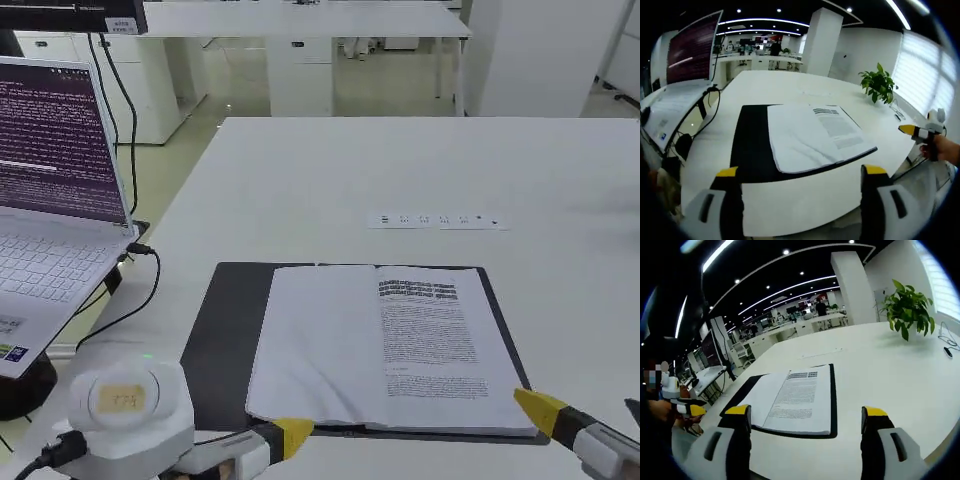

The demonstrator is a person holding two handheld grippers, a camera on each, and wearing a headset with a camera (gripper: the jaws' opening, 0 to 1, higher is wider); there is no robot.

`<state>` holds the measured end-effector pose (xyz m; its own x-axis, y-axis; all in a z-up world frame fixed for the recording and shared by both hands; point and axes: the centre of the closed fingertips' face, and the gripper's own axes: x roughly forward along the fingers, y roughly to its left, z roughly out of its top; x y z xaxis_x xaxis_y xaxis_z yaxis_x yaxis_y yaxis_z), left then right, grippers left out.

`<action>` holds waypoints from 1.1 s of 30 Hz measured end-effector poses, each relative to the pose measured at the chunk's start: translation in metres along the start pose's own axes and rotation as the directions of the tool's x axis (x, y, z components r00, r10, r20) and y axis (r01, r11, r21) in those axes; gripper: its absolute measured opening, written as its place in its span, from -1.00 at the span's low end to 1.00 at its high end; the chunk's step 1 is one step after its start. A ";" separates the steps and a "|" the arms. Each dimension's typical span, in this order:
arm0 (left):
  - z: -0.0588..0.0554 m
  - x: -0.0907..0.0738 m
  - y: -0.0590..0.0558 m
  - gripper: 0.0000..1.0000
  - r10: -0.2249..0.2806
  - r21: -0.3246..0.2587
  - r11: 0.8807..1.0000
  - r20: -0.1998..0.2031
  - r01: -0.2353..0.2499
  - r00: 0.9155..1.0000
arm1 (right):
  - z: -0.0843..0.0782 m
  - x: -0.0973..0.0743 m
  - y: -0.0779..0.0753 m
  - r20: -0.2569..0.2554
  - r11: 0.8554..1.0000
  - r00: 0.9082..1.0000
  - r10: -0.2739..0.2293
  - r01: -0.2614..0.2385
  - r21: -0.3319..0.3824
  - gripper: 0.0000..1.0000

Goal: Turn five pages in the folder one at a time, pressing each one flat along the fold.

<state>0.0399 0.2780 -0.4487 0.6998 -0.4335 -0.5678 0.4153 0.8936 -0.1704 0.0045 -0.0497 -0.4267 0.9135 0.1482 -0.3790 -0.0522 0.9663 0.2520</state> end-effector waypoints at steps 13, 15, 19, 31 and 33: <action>0.032 -0.016 -0.004 0.99 -0.008 0.055 0.999 0.149 0.000 0.989 | 0.005 0.000 0.012 0.007 0.998 0.999 0.051 -0.050 -0.032 1.00; 0.033 -0.015 -0.003 0.99 -0.008 0.051 0.999 0.149 0.001 0.989 | 0.005 0.001 0.014 0.008 0.998 0.999 0.052 -0.051 -0.037 1.00; 0.032 -0.017 -0.001 0.99 -0.007 0.050 0.999 0.149 0.000 0.989 | 0.004 0.002 0.017 0.001 0.998 0.999 0.051 -0.051 -0.048 1.00; 0.029 -0.012 0.003 0.99 -0.015 0.039 0.999 0.143 0.009 0.990 | 0.003 0.004 0.014 -0.004 0.998 0.999 0.036 -0.036 -0.049 1.00; 0.030 -0.010 0.003 0.99 -0.018 0.035 0.999 0.138 0.013 0.990 | 0.003 0.004 0.014 -0.005 0.998 0.999 0.034 -0.034 -0.046 1.00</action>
<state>0.0514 0.2817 -0.4194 0.7657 -0.4615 -0.4480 0.4445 0.8831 -0.1500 0.0087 -0.0361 -0.4217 0.9094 0.1816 -0.3743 -0.1018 0.9695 0.2231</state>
